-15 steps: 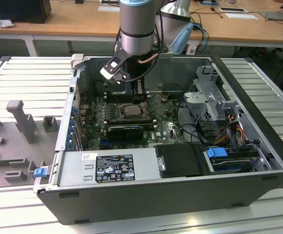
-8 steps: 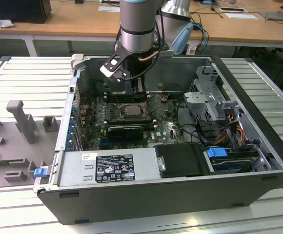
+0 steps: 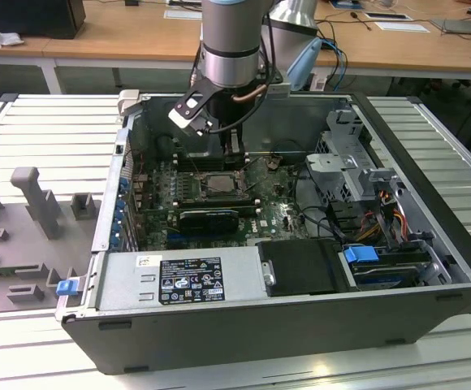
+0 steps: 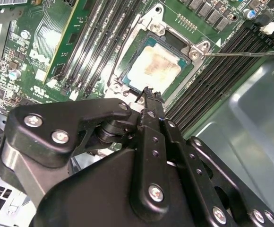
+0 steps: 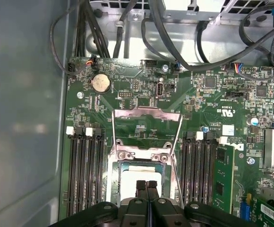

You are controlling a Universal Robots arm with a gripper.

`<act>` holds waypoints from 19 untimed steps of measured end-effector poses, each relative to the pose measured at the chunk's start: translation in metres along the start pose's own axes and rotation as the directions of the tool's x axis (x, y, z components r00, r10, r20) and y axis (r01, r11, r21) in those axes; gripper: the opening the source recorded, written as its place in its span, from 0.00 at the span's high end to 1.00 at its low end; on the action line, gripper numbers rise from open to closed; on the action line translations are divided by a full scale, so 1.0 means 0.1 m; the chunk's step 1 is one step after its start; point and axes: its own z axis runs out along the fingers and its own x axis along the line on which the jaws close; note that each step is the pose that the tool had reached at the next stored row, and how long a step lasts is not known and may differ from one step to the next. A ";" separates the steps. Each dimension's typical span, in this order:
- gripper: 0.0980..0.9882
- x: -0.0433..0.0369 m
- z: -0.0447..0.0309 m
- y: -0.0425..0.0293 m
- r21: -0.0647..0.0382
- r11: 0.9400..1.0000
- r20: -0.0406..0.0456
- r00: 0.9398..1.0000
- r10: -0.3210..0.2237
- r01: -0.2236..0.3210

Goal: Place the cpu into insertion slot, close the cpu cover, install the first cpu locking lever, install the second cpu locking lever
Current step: 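Close the cpu cover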

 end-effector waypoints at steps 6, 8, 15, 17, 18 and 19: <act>0.99 0.001 -0.081 0.024 0.000 1.000 0.000 1.000 0.000 0.000; 0.99 0.000 -0.081 0.038 0.000 1.000 0.000 1.000 0.000 0.000; 0.99 -0.002 -0.079 0.082 0.000 1.000 0.000 1.000 0.000 0.000; 0.99 -0.003 -0.078 0.107 0.000 1.000 0.000 1.000 0.000 0.000; 0.99 -0.004 -0.077 0.124 0.000 1.000 0.000 1.000 0.000 0.000; 0.99 -0.004 -0.077 0.137 0.000 1.000 0.000 1.000 0.000 0.000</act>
